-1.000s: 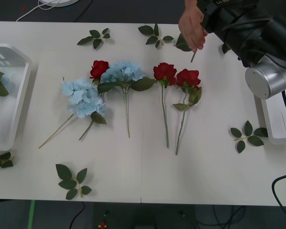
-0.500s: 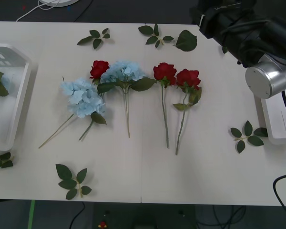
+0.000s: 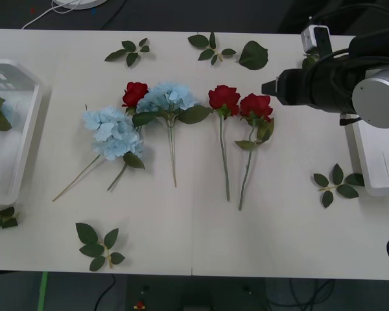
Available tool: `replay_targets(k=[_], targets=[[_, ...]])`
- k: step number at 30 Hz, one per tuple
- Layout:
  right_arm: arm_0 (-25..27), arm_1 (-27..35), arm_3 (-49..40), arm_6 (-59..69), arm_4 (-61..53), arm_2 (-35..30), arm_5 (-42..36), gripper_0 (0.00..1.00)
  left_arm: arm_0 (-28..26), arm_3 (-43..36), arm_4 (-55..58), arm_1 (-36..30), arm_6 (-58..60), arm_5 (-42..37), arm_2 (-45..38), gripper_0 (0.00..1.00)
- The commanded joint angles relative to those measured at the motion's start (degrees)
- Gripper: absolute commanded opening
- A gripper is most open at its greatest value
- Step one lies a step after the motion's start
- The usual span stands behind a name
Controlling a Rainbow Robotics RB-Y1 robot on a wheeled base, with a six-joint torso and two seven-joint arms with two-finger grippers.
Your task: Place the red flowers into the right box and the blue flowers into the left box. If a person shows an open palm, hand one flower to the person first, then continue sorting.
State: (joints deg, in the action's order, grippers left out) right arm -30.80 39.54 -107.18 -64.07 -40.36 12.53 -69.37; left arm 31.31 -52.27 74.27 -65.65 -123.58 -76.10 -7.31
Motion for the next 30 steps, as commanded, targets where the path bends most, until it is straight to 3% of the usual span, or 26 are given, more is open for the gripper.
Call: replay_targets(k=[1, 6, 15, 26, 30], targets=[[-4.0, 1.68, -1.98, 9.67, -0.86, -0.49, -7.53, 1.0, 2.79, -0.55, -0.18, -1.67, 3.34, -1.69, -0.25, 1.0], [-6.64, -0.43, 1.45, 17.84, 1.77, 2.5, -13.77, 1.0, 7.53, -0.55, -0.18, -1.67, 4.05, -7.23, -0.34, 1.0], [-12.18, -7.2, 15.86, 23.73, 10.65, 10.32, -10.69, 1.0, 18.17, -4.24, -0.44, 3.43, 3.87, -20.76, 1.51, 1.0], [-19.65, -15.46, 35.55, 23.82, 16.27, 18.14, -2.61, 1.0, 19.13, -23.23, -5.28, 10.02, 2.64, -18.12, 12.93, 1.0], [-21.67, -17.66, 40.3, 23.9, 16.36, 20.43, -0.67, 1.0, 18.96, -26.13, -8.62, 12.48, 2.2, -18.74, 15.92, 1.0]])
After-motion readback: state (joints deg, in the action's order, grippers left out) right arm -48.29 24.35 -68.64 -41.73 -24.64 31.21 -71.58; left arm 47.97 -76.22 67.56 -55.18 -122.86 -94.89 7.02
